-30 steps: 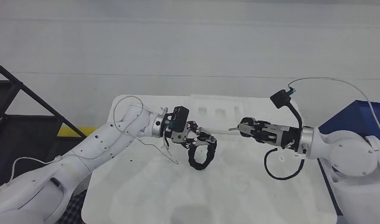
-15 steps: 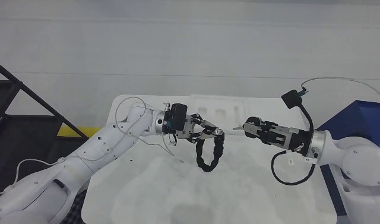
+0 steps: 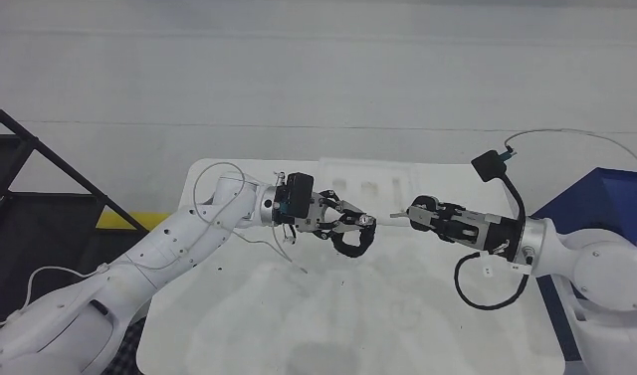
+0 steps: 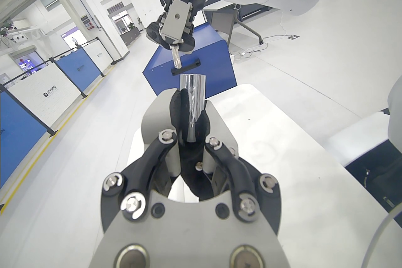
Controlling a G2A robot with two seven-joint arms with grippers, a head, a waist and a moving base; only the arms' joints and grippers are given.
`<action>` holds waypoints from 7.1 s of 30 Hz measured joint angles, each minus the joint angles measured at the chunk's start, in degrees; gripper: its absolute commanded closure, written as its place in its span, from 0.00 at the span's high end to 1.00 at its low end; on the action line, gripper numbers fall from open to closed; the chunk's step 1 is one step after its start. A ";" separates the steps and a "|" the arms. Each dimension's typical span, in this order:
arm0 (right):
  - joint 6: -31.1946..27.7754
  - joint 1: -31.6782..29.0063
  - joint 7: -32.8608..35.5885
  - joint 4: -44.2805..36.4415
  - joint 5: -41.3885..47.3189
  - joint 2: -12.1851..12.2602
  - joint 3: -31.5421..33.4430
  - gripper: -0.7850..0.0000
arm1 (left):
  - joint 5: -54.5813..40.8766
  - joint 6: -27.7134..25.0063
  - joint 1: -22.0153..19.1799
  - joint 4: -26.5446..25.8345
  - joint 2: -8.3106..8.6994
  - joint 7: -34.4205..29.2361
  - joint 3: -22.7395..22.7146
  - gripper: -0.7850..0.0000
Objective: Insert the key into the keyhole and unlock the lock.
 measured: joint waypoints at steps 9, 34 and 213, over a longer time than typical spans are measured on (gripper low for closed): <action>9.10 -0.77 -0.41 -8.10 -10.99 0.62 -0.51 0.00 | 0.15 3.91 2.83 -1.06 -1.26 -5.14 -0.17 0.00; 22.66 6.30 3.27 -12.15 -26.15 1.03 -12.11 0.00 | 1.34 10.84 4.63 4.25 -6.36 -5.74 -1.26 0.00; -30.42 16.00 9.79 -10.37 -42.93 3.36 -26.11 1.00 | -31.06 -9.66 5.53 1.74 -4.92 -37.67 -4.65 0.00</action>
